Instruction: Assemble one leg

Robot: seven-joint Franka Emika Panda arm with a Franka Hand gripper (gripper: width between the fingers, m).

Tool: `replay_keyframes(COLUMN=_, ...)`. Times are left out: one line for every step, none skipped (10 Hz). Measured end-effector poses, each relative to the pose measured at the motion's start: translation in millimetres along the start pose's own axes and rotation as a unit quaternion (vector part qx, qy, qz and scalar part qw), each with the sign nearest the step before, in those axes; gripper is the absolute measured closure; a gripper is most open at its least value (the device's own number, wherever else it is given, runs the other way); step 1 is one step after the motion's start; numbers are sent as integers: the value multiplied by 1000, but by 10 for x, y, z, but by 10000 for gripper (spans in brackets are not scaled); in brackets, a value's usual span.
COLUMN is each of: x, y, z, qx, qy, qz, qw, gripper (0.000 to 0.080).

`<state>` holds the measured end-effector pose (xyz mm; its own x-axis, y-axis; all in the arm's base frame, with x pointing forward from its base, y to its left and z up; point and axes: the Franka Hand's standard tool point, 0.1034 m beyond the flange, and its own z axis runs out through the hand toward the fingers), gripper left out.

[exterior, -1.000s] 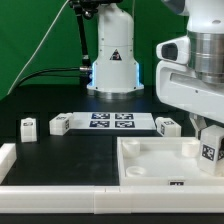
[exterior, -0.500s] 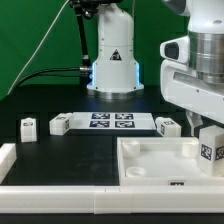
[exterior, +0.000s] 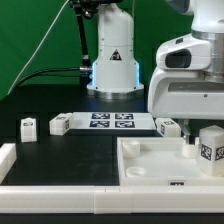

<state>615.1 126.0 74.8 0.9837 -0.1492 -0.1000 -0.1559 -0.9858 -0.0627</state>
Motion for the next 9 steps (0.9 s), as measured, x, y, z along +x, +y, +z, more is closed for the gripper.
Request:
replay_keyframes(x=5, y=12, z=-12, qx=0, qy=-5, qz=-60, qw=998, gripper=151)
replay_keyframes(x=17, y=22, z=-22, qx=0, qy=-6, qz=-109, qw=994, gripper=151)
replay_keyframes(x=17, y=48, z=-14, qx=0, qy=-8, qz=-166, qw=986, gripper=151)
replay_keyframes(x=22, y=75, z=-5, qx=-2, qy=-9, qz=-209, qw=978, gripper=151)
replay_keyframes(x=25, y=81, z=-6, qx=-3, qy=-8, qz=-243, qw=970, gripper=151)
replay_keyframes(x=24, y=79, z=-5, qx=-3, qy=-9, qz=-231, qw=973, gripper=151)
replay_keyframes(x=25, y=83, z=-5, qx=-3, qy=-9, qz=-231, qw=973, gripper=278)
replay_keyframes(x=25, y=83, z=-4, qx=-3, qy=-9, qz=-231, qw=973, gripper=417)
replay_keyframes(x=25, y=83, z=-5, qx=-3, qy=-9, qz=-231, qw=973, gripper=509)
